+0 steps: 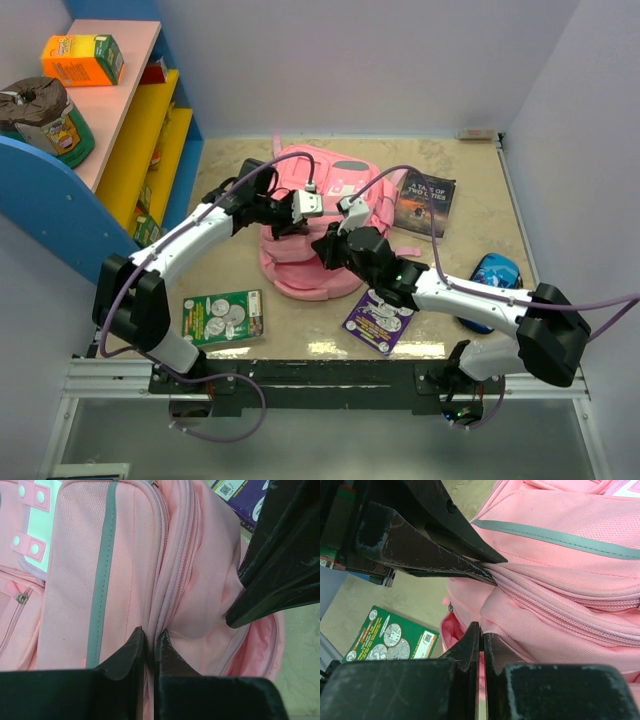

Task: Pack the student bag
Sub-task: Adjust the student bag at the center of the board.

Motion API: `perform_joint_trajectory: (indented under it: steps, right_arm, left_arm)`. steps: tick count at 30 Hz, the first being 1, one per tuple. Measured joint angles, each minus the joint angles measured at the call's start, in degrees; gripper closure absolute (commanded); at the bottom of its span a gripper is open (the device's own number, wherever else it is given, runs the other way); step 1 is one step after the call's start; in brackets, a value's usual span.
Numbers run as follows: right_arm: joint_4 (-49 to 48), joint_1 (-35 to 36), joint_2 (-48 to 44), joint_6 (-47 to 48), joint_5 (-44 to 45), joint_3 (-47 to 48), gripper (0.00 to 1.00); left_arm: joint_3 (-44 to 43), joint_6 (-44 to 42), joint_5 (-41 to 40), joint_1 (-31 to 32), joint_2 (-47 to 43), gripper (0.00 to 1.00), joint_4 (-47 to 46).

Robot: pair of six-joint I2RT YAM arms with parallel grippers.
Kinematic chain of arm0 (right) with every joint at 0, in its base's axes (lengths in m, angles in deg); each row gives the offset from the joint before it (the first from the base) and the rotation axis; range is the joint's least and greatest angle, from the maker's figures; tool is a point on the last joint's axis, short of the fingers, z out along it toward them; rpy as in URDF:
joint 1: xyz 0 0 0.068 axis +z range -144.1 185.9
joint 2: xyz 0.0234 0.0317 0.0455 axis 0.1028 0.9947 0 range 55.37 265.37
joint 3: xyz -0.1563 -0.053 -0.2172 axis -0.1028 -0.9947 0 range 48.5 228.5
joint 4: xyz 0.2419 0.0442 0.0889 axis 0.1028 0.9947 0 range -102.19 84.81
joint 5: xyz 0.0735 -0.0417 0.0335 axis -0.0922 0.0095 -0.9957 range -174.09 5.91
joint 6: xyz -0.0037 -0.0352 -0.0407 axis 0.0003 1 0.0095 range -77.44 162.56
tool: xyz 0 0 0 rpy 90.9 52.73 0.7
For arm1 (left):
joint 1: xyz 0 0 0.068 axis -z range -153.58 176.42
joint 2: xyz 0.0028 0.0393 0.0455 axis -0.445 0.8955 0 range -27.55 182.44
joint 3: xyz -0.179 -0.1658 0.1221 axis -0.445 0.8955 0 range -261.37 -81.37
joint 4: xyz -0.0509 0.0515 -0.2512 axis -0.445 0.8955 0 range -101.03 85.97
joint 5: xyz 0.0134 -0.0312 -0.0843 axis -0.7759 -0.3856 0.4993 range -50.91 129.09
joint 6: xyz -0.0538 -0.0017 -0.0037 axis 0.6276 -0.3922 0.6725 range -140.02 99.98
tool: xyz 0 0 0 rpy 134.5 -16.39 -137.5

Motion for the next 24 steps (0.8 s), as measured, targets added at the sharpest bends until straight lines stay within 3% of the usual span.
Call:
perform_joint_trajectory:
  steps: [6,7,9,12,13,15,19,24]
  right_arm:
    - [0.11,0.02,0.00,0.09,1.49,0.09,0.95]
    - [0.50,0.04,0.00,-0.07,2.16,0.39,0.89]
    - [1.79,-0.24,-0.09,-0.68,3.48,1.44,0.74]
    - [4.07,-1.81,-1.81,-1.79,4.13,2.86,0.40]
    - [5.20,-2.93,-3.13,-2.45,4.13,3.15,0.19]
    - [7.17,-6.47,-5.79,-3.76,4.22,3.58,0.18]
    - [12.59,-17.75,-8.44,-4.70,7.30,5.86,0.01]
    - [22.10,-32.39,-0.81,-5.22,11.72,13.42,0.01]
  left_arm:
    - [-0.07,2.21,-0.87,-0.07,-0.44,1.00,-0.81]
    - [0.04,3.15,-1.18,-0.11,-0.79,1.00,-1.31]
    - [0.17,4.83,-1.70,-0.48,-1.60,1.00,-2.40]
    - [0.20,8.09,-3.37,-1.70,-2.69,1.00,-4.42]
    - [0.20,9.20,-3.87,-2.45,-3.02,1.00,-5.11]
    - [0.20,11.21,-5.05,-3.96,-3.50,1.00,-6.38]
    - [0.59,13.92,-7.48,-5.79,-4.52,1.00,-6.54]
    - [2.95,16.70,-8.44,-6.27,-5.70,1.00,-6.25]
